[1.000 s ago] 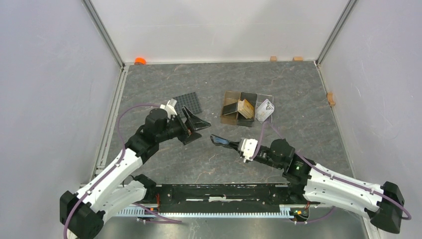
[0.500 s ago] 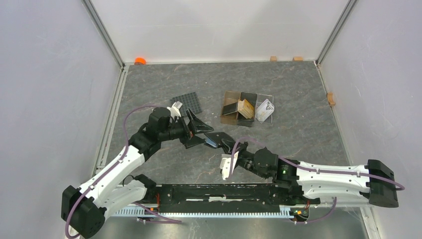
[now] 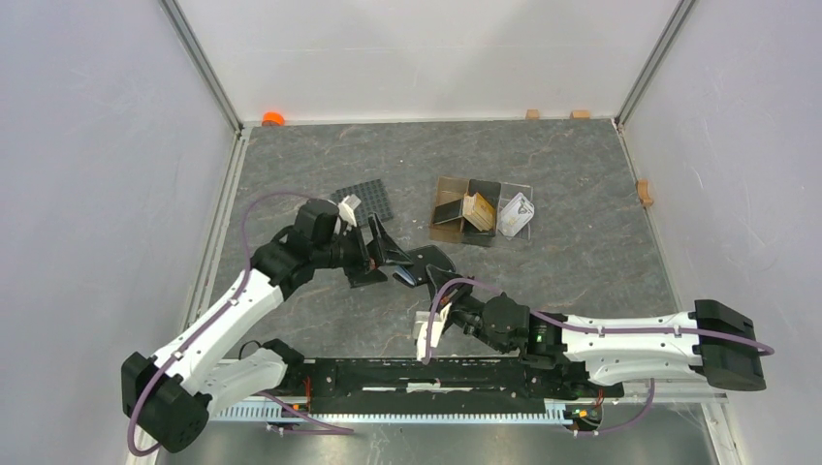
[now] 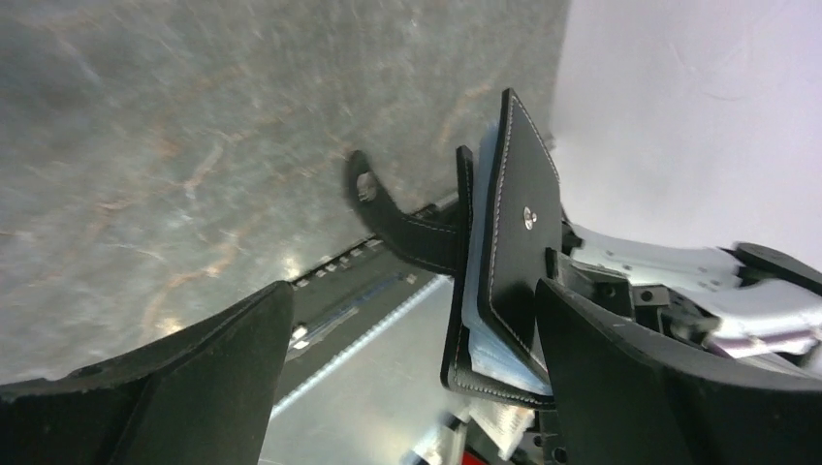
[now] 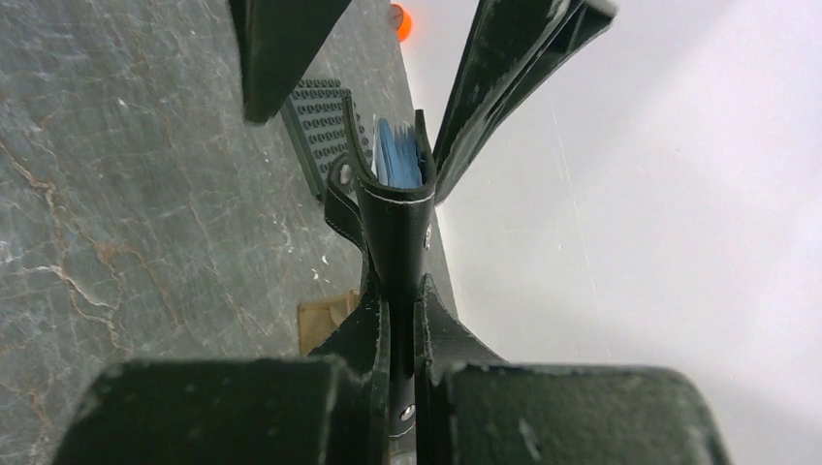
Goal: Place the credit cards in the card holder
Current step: Turn over the card holder at the center of the board.
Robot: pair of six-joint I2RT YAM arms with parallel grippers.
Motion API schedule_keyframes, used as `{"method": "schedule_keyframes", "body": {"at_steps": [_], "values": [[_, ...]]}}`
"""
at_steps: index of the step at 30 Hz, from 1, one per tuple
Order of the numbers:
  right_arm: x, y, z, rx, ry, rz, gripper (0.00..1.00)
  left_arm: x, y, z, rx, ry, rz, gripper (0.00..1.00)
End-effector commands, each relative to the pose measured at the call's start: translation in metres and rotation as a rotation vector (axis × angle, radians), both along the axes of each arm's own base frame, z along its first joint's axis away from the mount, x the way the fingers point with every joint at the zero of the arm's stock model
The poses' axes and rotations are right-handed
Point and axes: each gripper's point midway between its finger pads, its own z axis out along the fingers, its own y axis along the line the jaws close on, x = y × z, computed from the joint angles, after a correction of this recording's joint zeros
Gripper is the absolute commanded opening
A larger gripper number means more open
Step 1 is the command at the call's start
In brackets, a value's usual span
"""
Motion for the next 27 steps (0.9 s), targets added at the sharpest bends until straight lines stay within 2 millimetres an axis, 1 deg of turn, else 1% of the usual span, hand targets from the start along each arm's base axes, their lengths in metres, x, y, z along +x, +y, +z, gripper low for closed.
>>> {"method": "schedule_keyframes", "body": {"at_steps": [1,2,4,7,10,14,16,19,21,23,24,25,26,27], "values": [[0.009,0.000,0.056,0.124,-0.084,-0.055,0.00,0.007,0.040,0.003,0.276,-0.185,-0.022,1.00],[0.008,0.000,0.056,0.121,-0.085,-0.053,0.00,0.007,0.039,0.008,0.265,-0.194,-0.023,1.00],[0.007,0.000,0.057,0.131,-0.087,-0.047,0.00,0.002,0.029,0.014,0.201,-0.176,-0.044,1.00],[0.003,0.003,0.059,0.152,-0.093,-0.021,0.00,-0.006,0.015,0.011,0.099,-0.112,-0.067,1.00],[-0.001,0.008,0.060,0.158,-0.094,0.001,0.00,-0.005,0.008,0.013,0.027,-0.100,-0.034,1.00],[-0.002,0.012,0.057,0.143,-0.098,-0.002,0.00,-0.006,-0.003,0.021,-0.081,-0.074,0.003,0.99],[-0.002,0.014,0.052,0.129,-0.099,-0.006,0.00,-0.008,-0.013,0.024,-0.133,-0.079,0.009,0.94],[-0.003,0.016,0.046,0.119,-0.096,-0.016,0.00,-0.013,-0.024,0.023,-0.152,-0.078,-0.002,0.77],[-0.002,0.015,0.041,0.113,-0.093,-0.028,0.00,-0.015,-0.025,0.020,-0.142,-0.077,0.011,0.60],[-0.002,0.012,0.036,0.116,-0.082,-0.039,0.00,-0.014,-0.021,0.012,-0.129,-0.080,0.059,0.37],[-0.002,0.010,0.032,0.118,-0.071,-0.045,0.03,-0.012,-0.017,0.006,-0.121,-0.080,0.092,0.25],[-0.002,0.007,0.028,0.124,-0.053,-0.056,0.10,-0.012,-0.013,0.002,-0.126,-0.080,0.123,0.16],[-0.003,0.005,0.024,0.129,-0.034,-0.061,0.18,-0.010,-0.010,0.000,-0.137,-0.085,0.161,0.11],[-0.004,0.002,0.018,0.134,-0.008,-0.067,0.28,-0.010,-0.008,-0.004,-0.153,-0.082,0.190,0.08]]}}
